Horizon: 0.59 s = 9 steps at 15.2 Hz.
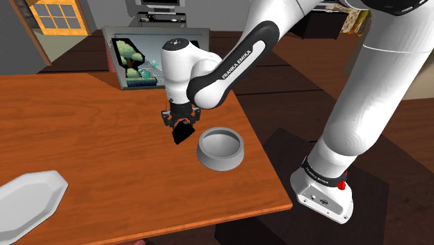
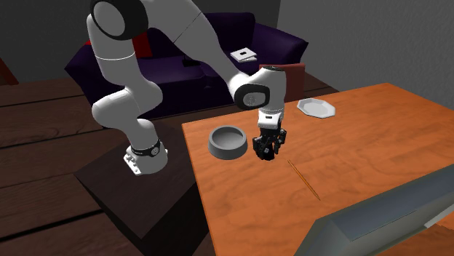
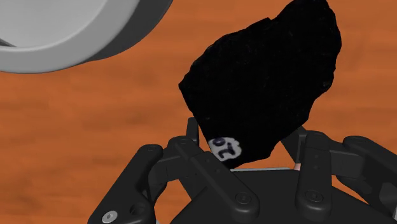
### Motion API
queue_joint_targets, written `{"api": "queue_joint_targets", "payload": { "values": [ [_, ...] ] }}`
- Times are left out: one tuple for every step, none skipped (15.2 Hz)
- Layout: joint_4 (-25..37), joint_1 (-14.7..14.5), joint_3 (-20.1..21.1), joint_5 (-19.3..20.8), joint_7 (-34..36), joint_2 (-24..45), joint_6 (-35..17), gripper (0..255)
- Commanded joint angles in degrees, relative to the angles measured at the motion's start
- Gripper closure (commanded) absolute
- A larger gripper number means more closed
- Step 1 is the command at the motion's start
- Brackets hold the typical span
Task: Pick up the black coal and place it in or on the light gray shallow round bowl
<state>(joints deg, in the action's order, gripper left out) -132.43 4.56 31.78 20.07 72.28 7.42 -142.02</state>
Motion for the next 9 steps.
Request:
{"api": "queue_joint_targets", "payload": {
  "values": [
    [0.04,0.11,0.23,-0.87,-0.69,-0.67,0.62,255],
    [0.17,0.22,0.42,-1.66,-1.32,-1.34,1.23,255],
    [0.32,0.32,0.58,-2.44,-1.94,-1.99,1.85,255],
    [0.49,0.4,0.72,-3.19,-2.55,-2.64,2.48,255],
    [0.68,0.47,0.84,-3.92,-3.14,-3.28,3.12,255],
    [0.87,0.53,0.94,-4.63,-3.71,-3.9,3.77,255],
    [1.09,0.58,1.03,-5.32,-4.27,-4.51,4.43,255],
    [1.32,0.62,1.1,-5.98,-4.81,-5.11,5.09,255],
    [1.56,0.64,1.15,-6.61,-5.33,-5.7,5.76,255]
  ]
}}
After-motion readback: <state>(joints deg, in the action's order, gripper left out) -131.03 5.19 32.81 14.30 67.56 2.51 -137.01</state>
